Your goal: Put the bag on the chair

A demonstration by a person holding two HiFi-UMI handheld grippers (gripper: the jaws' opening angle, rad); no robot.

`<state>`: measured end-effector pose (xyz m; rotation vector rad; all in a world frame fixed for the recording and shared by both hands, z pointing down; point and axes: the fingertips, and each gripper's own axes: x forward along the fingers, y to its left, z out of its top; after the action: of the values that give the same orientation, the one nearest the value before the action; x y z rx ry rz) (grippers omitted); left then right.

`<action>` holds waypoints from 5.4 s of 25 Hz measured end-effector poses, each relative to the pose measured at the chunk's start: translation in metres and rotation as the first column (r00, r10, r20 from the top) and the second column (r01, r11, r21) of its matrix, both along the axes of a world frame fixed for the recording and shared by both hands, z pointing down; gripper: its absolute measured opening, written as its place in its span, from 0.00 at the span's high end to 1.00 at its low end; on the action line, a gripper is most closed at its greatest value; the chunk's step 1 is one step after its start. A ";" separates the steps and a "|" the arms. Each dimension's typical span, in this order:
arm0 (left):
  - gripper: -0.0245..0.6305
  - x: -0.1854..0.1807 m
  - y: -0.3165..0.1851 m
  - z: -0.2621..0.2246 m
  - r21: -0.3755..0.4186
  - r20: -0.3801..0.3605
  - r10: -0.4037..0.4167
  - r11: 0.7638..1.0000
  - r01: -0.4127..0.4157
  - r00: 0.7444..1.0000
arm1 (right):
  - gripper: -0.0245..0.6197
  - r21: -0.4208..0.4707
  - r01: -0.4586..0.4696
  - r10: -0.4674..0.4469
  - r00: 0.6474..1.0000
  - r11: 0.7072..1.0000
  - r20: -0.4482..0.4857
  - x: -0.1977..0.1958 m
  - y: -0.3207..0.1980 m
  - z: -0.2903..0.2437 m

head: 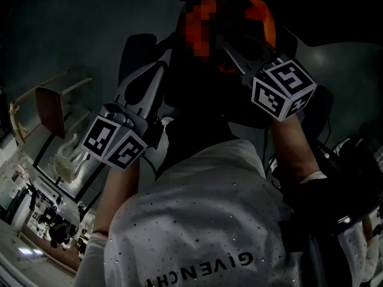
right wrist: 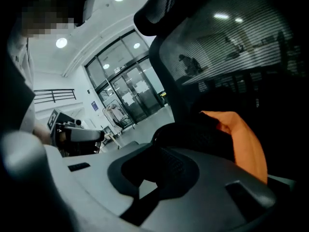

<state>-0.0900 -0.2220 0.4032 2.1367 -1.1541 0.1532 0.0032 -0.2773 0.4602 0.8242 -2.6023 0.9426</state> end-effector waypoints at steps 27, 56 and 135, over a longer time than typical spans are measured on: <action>0.95 0.029 0.005 0.034 -0.145 -0.051 0.046 0.988 -0.053 0.998 | 0.91 -0.085 -0.171 0.150 0.965 0.982 -0.217 0.063 0.009 0.094; 0.95 0.063 0.032 0.053 -0.214 0.084 0.156 0.967 -0.135 0.984 | 0.82 -0.224 -0.474 0.443 0.879 0.851 -0.178 0.126 0.033 0.134; 0.95 -0.072 0.236 -0.134 0.216 -0.050 0.221 0.955 -0.205 0.974 | 0.96 0.200 -0.575 0.603 0.786 0.793 -0.134 0.034 0.296 -0.169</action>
<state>-0.1624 0.0137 0.2688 2.4314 -0.9299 0.0506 0.0370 0.0186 0.2917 1.7521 -2.2865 0.7505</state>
